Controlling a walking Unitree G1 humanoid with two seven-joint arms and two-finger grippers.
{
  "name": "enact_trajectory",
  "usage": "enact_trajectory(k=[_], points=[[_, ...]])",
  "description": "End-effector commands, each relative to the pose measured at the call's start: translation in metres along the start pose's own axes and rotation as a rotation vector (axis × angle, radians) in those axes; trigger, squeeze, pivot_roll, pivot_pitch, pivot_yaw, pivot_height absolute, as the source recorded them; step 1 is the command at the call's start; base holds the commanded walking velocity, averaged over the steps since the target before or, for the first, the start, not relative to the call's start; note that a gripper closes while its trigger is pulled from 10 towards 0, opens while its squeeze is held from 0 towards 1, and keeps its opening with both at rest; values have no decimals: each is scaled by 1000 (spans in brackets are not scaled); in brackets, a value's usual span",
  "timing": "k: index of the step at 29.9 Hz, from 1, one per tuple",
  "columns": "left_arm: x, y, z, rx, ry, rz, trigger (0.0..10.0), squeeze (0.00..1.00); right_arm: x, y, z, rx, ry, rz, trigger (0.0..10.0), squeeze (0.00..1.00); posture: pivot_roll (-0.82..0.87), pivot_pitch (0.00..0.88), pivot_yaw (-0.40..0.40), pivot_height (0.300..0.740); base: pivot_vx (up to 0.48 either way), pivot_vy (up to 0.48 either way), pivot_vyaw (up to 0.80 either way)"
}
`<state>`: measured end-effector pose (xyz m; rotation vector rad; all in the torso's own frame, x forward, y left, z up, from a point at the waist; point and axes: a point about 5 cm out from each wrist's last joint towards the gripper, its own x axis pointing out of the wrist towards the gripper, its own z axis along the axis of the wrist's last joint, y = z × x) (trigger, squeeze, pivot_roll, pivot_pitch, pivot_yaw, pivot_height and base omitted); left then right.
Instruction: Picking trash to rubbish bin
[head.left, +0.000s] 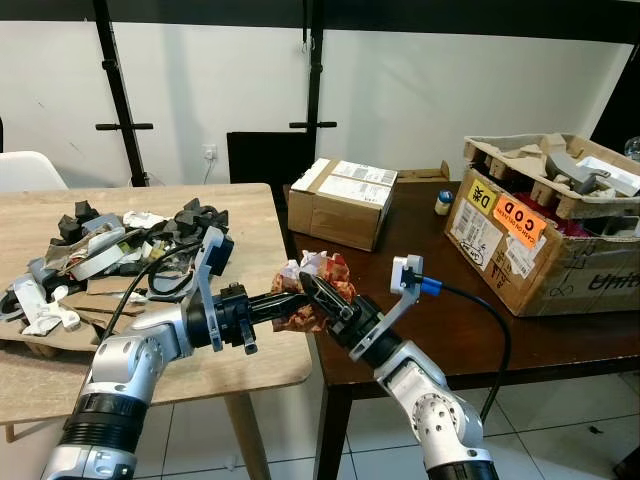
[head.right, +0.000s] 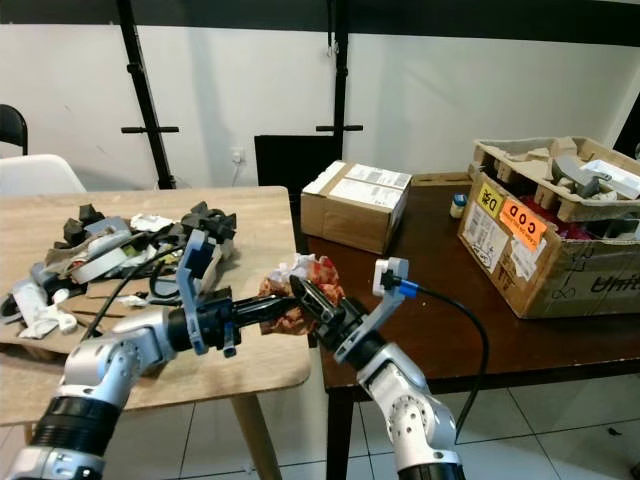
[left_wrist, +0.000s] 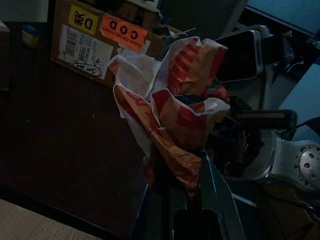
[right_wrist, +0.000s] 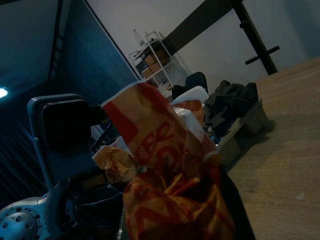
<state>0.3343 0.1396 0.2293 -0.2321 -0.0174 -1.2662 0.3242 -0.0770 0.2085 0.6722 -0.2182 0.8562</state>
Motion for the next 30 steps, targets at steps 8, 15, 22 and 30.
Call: enact_trajectory(k=[8,15,22,30], points=[[6,-4,-4,3,12,-1,0,0,-3,-1,-4,26,14,-15,0,0,-51,124,1,740,0,0,0],[7,4,-7,28,13,97,10000,1000,-3,-4,-1,28,-5,-38,0,0,-51,123,2,740,0,0,0],[-7,7,-13,59,74,148,10000,1000,-9,-17,8,-1,-30,-104,0,0,-50,125,6,740,0,0,0],[-32,11,-13,68,118,200,10000,0,-22,-39,26,-49,-70,-206,0,0,-47,126,4,740,0,0,0]])
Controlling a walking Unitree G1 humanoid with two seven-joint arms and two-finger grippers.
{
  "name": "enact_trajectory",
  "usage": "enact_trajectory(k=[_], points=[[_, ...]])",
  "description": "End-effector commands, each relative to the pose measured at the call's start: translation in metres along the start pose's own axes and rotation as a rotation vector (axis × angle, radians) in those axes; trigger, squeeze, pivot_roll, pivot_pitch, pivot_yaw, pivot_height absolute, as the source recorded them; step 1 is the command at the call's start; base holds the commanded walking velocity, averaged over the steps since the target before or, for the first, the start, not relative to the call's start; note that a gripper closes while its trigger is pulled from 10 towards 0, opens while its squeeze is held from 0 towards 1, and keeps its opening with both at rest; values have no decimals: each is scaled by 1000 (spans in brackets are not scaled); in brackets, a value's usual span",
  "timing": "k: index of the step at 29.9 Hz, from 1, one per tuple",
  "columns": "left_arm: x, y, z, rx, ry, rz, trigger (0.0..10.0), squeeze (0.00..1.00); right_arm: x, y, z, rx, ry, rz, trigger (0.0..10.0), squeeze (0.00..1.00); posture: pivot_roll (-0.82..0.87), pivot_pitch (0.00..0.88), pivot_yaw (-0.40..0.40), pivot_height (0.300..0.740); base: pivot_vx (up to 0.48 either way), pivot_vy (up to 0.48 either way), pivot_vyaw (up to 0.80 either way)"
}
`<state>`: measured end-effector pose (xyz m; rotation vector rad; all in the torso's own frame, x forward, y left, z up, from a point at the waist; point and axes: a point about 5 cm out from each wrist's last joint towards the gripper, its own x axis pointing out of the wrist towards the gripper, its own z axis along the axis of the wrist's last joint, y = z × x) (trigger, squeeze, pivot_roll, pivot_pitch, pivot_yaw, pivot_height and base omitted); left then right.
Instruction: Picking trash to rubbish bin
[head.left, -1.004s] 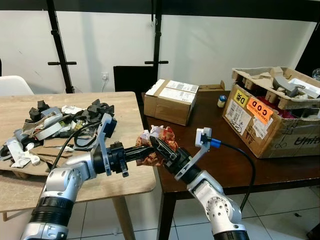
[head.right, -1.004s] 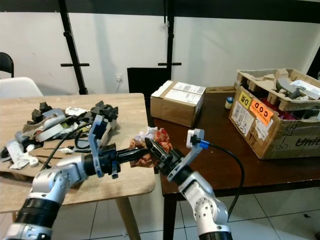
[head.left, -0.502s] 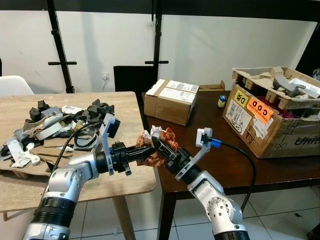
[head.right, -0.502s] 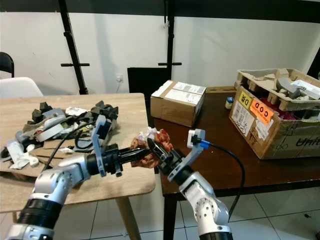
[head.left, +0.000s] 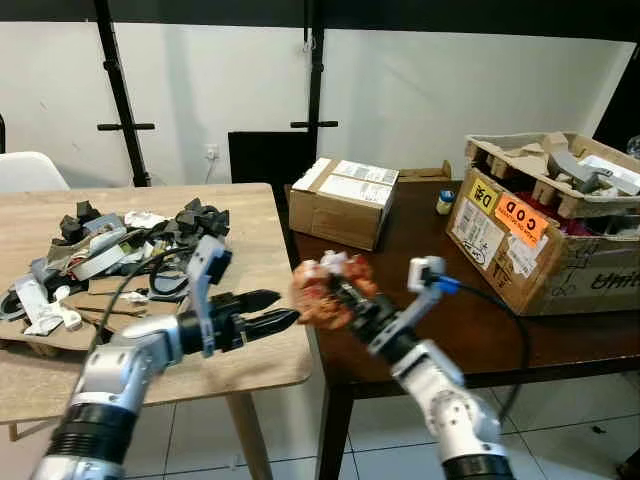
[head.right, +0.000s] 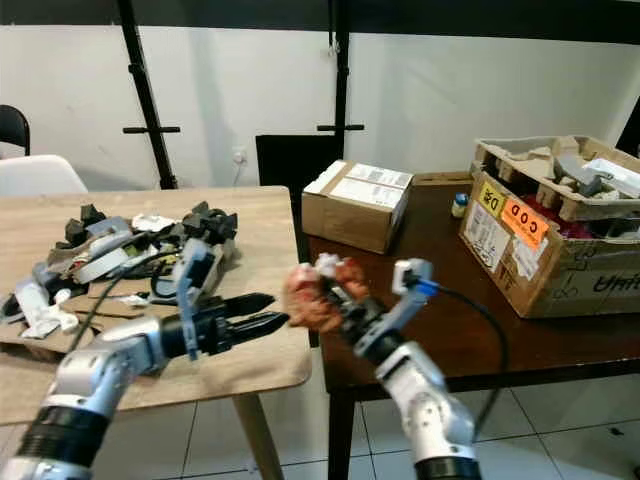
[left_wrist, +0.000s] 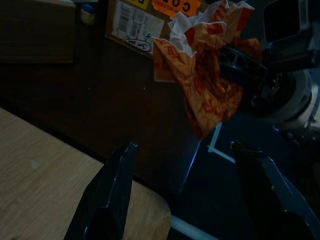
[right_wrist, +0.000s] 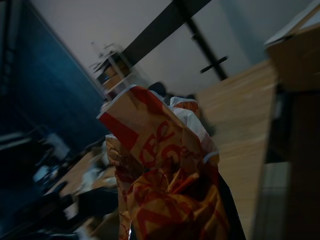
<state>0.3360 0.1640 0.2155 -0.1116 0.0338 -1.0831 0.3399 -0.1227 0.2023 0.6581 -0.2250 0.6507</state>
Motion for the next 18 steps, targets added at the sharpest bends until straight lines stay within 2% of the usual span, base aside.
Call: enact_trajectory(k=[1,6,7,8,9,10,11,13,14,15,18], points=[[-14,4,-7,12,55,29,10000,0,-2,-9,4,-9,-19,-46,0,0,-50,125,5,740,0,0,0],[-19,6,-8,22,72,44,10000,0,-3,-12,6,-16,-22,-62,0,0,-50,125,5,740,0,0,0],[-29,8,-9,34,114,46,10000,0,-7,-16,8,-44,0,-63,0,0,-49,125,6,740,0,0,0],[-29,8,-9,34,114,46,10000,0,-7,-16,8,-44,0,-63,0,0,-49,125,6,740,0,0,0],[-39,5,-13,35,167,12,10000,0,-12,-16,7,-60,54,-19,0,0,-47,126,6,740,0,0,0],[-44,-2,-18,38,216,-32,10000,0,-20,-13,1,-82,176,72,0,0,-44,125,6,740,0,0,0],[-44,-2,-18,38,216,-32,10000,0,-20,-13,1,-82,176,72,0,0,-44,125,6,740,0,0,0],[-51,-17,-38,36,303,-114,10000,0,-48,-4,-27,-148,523,273,0,0,-45,125,8,740,0,0,0],[-52,-23,-47,16,337,-143,10000,0,-60,-2,-37,-159,634,320,0,0,-45,125,8,740,0,0,0],[-52,-29,-56,-11,364,-168,10000,0,-68,-2,-45,-155,703,342,0,0,-48,124,8,740,0,0,0],[-49,-40,-74,-38,427,-203,10000,0,-80,-1,-58,-139,776,358,0,0,-49,122,8,740,0,0,0]])
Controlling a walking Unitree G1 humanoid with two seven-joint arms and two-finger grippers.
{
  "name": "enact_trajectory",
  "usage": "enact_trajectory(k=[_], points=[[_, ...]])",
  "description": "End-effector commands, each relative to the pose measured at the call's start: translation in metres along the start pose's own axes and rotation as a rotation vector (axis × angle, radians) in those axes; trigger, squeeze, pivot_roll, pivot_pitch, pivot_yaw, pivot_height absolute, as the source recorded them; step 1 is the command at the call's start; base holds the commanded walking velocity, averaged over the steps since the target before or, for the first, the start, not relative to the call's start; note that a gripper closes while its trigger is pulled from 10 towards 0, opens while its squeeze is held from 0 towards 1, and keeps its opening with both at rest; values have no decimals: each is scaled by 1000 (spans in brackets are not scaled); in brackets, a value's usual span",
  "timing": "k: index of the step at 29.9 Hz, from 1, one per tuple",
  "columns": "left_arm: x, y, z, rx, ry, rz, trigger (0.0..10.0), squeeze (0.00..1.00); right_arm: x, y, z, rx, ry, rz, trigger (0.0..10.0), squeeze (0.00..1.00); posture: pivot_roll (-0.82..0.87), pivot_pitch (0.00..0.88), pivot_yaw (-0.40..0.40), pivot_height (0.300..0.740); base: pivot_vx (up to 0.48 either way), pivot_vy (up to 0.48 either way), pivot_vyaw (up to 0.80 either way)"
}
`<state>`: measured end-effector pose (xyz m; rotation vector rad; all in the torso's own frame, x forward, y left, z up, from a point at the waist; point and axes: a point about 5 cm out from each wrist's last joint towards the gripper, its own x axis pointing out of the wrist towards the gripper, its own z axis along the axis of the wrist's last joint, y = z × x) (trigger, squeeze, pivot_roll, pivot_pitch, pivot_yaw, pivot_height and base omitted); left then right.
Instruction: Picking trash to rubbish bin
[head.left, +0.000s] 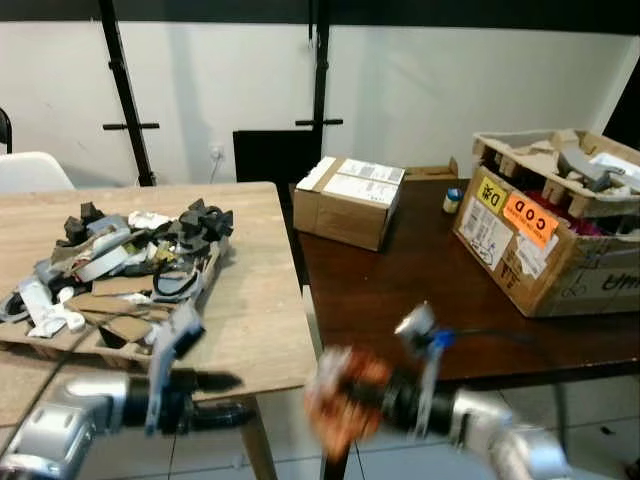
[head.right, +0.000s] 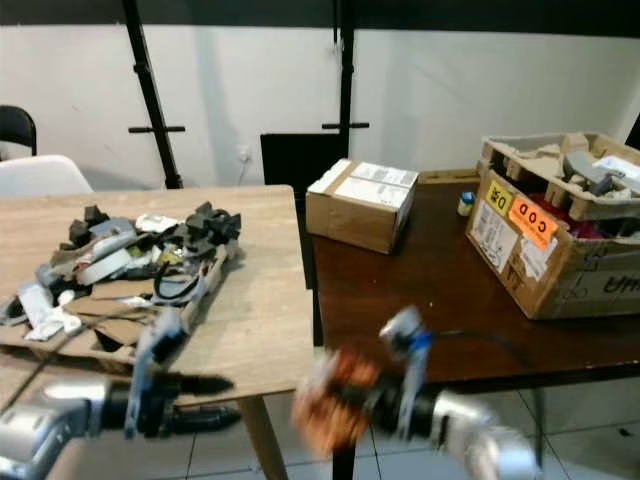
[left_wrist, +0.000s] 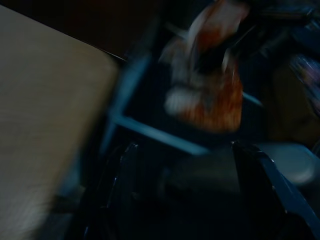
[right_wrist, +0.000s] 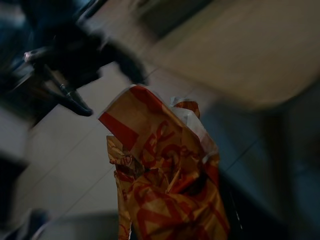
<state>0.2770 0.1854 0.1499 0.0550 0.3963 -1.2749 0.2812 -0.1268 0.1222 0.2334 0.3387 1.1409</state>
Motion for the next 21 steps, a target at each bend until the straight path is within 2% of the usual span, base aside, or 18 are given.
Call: enact_trajectory(k=[1,3,6,7,8,9,11,14,15,16,20,21], points=[[3,-4,-5,5,47,-18,10000,0,-1,4,2,-33,26,25,0,0,-49,122,8,740,0,0,0],[7,-7,-11,-2,71,-25,10000,0,0,5,-3,-28,45,32,0,0,-51,122,10,740,0,0,0],[22,-6,-39,-11,177,26,10000,0,5,7,-22,-33,136,34,0,0,-55,118,11,740,0,0,0],[22,-6,-39,-11,177,26,10000,0,5,7,-22,-33,136,34,0,0,-55,118,11,740,0,0,0],[30,-5,-60,12,279,88,10000,0,8,5,-35,-53,212,2,0,0,-55,118,11,740,0,0,0],[30,-5,-60,12,279,88,10000,0,8,5,-35,-53,212,2,0,0,-55,118,11,740,0,0,0],[38,1,-81,43,383,201,10000,0,9,0,-50,-76,290,-41,0,0,-58,115,9,740,0,0,0],[41,2,-89,51,415,244,10000,0,10,-2,-55,-80,321,-60,0,0,-58,115,9,740,0,0,0],[47,3,-98,19,440,294,10000,0,10,-3,-65,-101,371,-78,0,0,-57,112,7,740,0,0,0],[61,1,-116,-56,474,391,10000,0,11,-7,-87,-152,487,-125,0,0,-58,109,4,740,0,0,0],[68,2,-128,-109,493,477,10000,0,10,-10,-101,-177,551,-163,0,0,-60,108,5,740,0,0,0],[70,3,-136,-148,496,547,10000,0,10,-14,-110,-179,577,-233,0,0,-60,108,5,740,0,0,0]])
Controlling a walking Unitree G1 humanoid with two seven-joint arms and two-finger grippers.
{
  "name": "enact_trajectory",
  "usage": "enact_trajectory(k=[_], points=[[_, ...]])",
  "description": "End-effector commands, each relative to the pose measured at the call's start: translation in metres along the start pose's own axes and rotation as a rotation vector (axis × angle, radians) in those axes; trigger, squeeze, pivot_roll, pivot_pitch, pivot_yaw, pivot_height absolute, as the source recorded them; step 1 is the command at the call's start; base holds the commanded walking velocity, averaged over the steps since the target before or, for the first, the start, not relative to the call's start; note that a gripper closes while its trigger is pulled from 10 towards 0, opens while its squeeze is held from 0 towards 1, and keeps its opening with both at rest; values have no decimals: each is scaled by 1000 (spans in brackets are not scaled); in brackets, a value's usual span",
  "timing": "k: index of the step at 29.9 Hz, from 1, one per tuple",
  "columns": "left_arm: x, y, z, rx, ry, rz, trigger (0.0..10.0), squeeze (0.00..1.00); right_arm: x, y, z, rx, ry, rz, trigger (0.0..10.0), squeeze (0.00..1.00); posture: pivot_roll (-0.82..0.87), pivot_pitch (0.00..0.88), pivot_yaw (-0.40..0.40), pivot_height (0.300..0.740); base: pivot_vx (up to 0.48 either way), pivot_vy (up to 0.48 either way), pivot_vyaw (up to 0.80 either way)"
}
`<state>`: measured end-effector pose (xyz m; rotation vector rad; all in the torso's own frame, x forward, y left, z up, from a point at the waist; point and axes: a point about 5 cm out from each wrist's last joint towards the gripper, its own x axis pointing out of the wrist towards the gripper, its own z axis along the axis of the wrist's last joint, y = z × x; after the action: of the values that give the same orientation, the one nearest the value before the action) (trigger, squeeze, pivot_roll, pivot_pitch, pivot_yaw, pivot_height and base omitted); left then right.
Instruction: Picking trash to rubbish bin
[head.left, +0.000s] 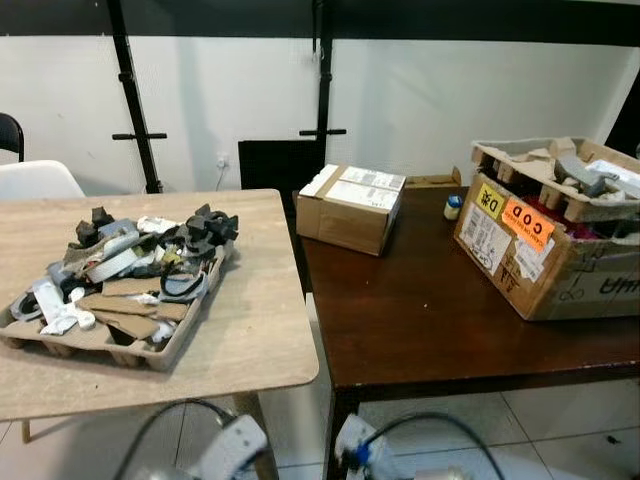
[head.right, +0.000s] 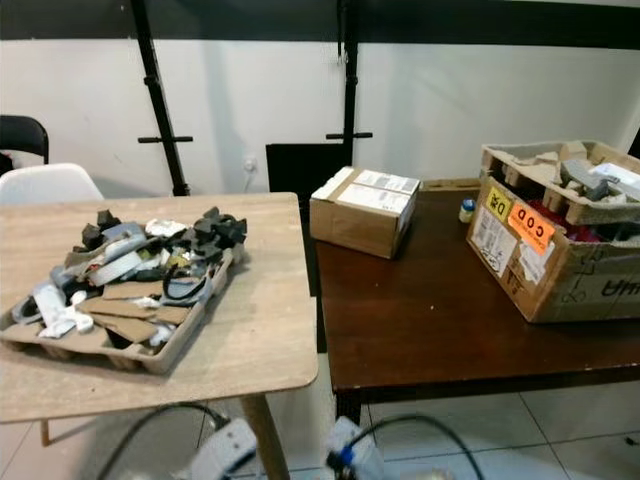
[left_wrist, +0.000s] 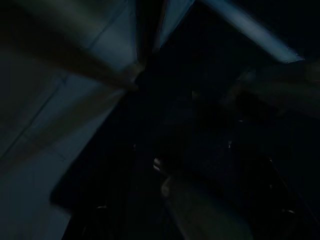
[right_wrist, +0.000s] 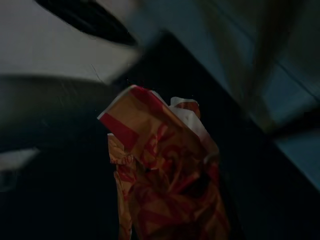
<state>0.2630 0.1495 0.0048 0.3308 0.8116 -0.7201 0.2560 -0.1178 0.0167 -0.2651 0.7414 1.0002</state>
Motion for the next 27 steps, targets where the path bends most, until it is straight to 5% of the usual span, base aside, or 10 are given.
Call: enact_trajectory(k=[1,2,9,10,11,13,14,19,23,27], points=[[3,4,-16,-61,38,97,10000,0,4,-5,-13,14,43,-91,0,0,-60,108,5,740,0,0,0],[9,5,-35,-103,75,204,10000,0,12,-8,-30,77,74,-226,0,0,-62,100,0,740,0,0,0],[11,2,-64,-214,97,342,10000,0,17,-3,-66,312,71,-423,0,0,-59,97,-5,740,0,0,0],[11,-1,-72,-306,67,359,10000,0,16,0,-82,407,58,-523,0,0,-62,89,-5,740,0,0,0],[11,-2,-73,-339,35,382,10000,0,13,1,-90,461,59,-570,6392,0,-62,88,-5,740,0,0,0],[11,-2,-73,-359,14,398,10000,0,12,2,-96,496,62,-598,6392,0,-63,86,-6,740,0,0,0],[10,0,-73,-344,-11,425,10000,0,9,2,-103,548,67,-626,10000,0,-64,81,-8,740,0,0,0],[11,0,-77,-341,15,461,10000,0,3,3,-118,641,99,-668,10000,0,-70,71,-7,740,0,0,0],[16,-12,-82,-310,51,339,10000,0,-4,1,-129,674,132,-750,10000,0,-77,70,3,740,0,0,0],[15,-9,-83,-291,52,390,10000,0,-4,2,-131,707,120,-771,10000,0,-78,71,5,740,0,0,0]])
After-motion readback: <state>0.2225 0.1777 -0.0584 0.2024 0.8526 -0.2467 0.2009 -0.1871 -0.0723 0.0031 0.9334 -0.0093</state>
